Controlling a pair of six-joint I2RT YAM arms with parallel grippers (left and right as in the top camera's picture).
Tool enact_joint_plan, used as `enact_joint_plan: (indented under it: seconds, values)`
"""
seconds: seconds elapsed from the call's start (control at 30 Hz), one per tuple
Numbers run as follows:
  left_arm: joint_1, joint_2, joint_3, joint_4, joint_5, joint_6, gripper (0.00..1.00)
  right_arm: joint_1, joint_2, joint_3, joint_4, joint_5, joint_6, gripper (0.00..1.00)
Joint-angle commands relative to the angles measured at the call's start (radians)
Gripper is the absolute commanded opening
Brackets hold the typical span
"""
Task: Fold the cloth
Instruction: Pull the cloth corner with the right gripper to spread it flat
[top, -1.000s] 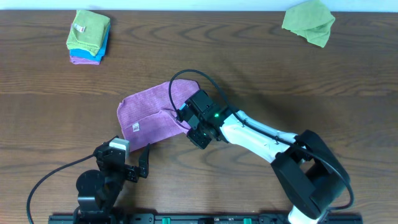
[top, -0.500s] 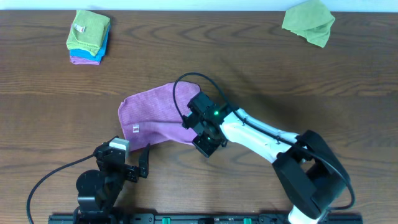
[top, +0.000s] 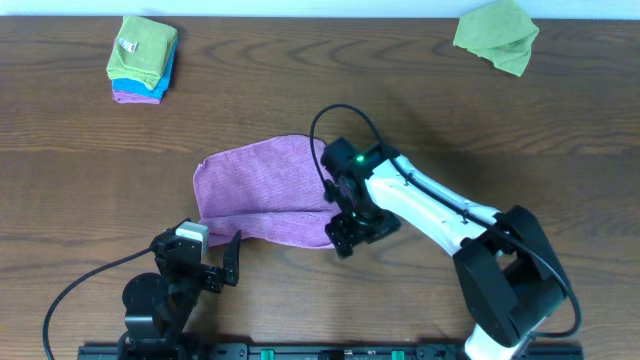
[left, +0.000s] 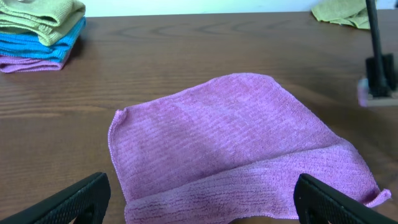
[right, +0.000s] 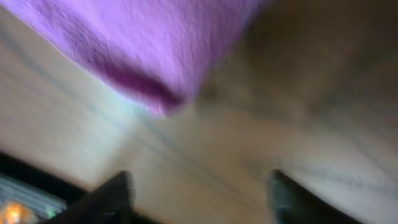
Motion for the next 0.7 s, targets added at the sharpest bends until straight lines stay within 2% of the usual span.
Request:
enact_joint_plan:
  seconds: [0.0, 0.2, 0.37, 0.67]
  values:
    - [-0.004, -0.006, -0.021, -0.003, -0.007, 0.011, 0.95, -0.014, -0.018, 0.015, 0.095, -0.007, 0.019, 0.02]
    - [-0.004, -0.006, -0.021, -0.003, -0.007, 0.011, 0.95, -0.014, -0.018, 0.015, 0.436, -0.007, 0.018, 0.02]
    - [-0.004, -0.006, -0.021, -0.003, -0.007, 0.011, 0.95, -0.014, -0.014, 0.012, 0.666, -0.007, -0.043, 0.02]
    - [-0.004, -0.006, -0.021, -0.003, -0.007, 0.011, 0.95, -0.018, 0.109, 0.012, 0.911, 0.014, -0.042, 0.01]
